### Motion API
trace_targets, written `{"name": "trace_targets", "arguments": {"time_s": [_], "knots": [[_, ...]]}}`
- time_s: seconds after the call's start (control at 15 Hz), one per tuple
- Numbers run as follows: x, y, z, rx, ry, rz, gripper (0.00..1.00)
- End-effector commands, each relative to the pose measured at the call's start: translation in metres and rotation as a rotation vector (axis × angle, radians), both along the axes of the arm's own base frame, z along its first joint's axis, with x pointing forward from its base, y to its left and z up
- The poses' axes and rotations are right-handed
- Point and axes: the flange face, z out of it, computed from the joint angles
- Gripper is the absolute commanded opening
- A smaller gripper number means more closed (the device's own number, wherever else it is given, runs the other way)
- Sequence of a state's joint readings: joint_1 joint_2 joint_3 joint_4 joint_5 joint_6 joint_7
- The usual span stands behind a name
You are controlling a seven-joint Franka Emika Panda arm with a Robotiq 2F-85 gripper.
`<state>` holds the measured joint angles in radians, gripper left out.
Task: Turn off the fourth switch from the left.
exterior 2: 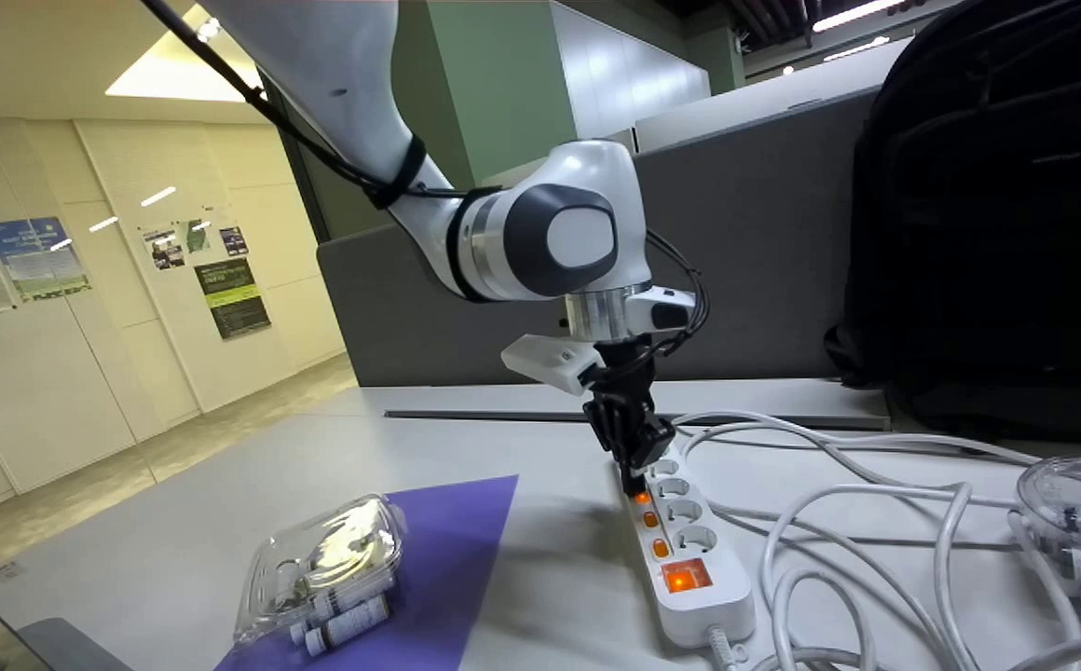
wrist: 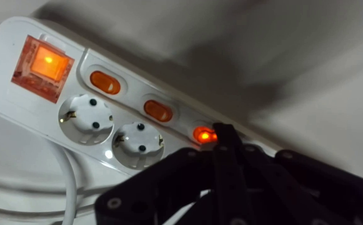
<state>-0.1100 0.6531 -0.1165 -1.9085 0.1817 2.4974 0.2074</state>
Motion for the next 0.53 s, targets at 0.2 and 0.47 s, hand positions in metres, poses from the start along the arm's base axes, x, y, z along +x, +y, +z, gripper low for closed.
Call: {"name": "trace_targets", "arguments": {"time_s": [0.2, 0.47], "knots": [[0.007, 0.004, -0.010, 0.021, 0.039, -0.028, 0.00], [0.001, 0.016, 0.009, 0.026, 0.026, -0.009, 0.39]]}}
